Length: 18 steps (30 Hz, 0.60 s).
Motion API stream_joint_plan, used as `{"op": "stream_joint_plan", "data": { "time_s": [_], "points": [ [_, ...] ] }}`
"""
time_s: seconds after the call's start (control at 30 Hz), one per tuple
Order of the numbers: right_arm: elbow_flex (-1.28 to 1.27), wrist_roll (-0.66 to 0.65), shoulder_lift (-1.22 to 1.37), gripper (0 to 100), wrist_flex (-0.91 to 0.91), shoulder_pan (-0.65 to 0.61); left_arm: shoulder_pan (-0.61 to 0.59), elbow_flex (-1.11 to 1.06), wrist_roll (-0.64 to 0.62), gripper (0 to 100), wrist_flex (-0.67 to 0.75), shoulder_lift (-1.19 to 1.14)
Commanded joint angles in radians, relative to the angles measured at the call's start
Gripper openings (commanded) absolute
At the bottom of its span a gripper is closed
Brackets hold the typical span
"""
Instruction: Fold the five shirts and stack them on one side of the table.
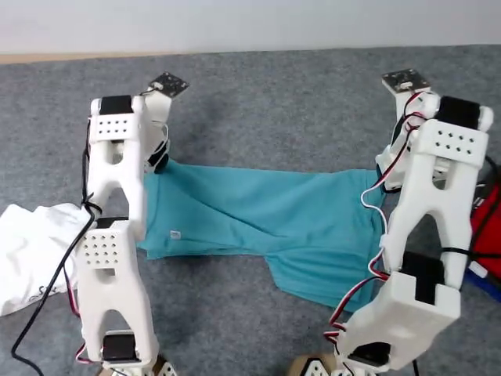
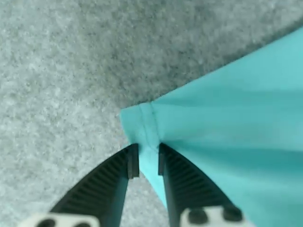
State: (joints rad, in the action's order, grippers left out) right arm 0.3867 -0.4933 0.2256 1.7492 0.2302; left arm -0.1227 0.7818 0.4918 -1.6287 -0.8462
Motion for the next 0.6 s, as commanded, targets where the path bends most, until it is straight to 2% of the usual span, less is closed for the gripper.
{"op": "stream_joint_plan", "data": {
  "time_s": [0.0, 0.2, 0.57],
  "points": [
    [0.044, -0.005, -0.010, 1.0, 0.041, 0.008, -0.002, 0.090, -0.006, 8, -0.097, 0.021],
    [0.044, -0.005, -0.012, 1.0, 0.041, 0.008, -0.021, 0.077, -0.009, 8, -0.127, 0.068],
    [0.044, -0.005, -0.012, 1.0, 0.042, 0.008, -0.017, -0.378, 0.029, 8, -0.126, 0.259]
  ]
}}
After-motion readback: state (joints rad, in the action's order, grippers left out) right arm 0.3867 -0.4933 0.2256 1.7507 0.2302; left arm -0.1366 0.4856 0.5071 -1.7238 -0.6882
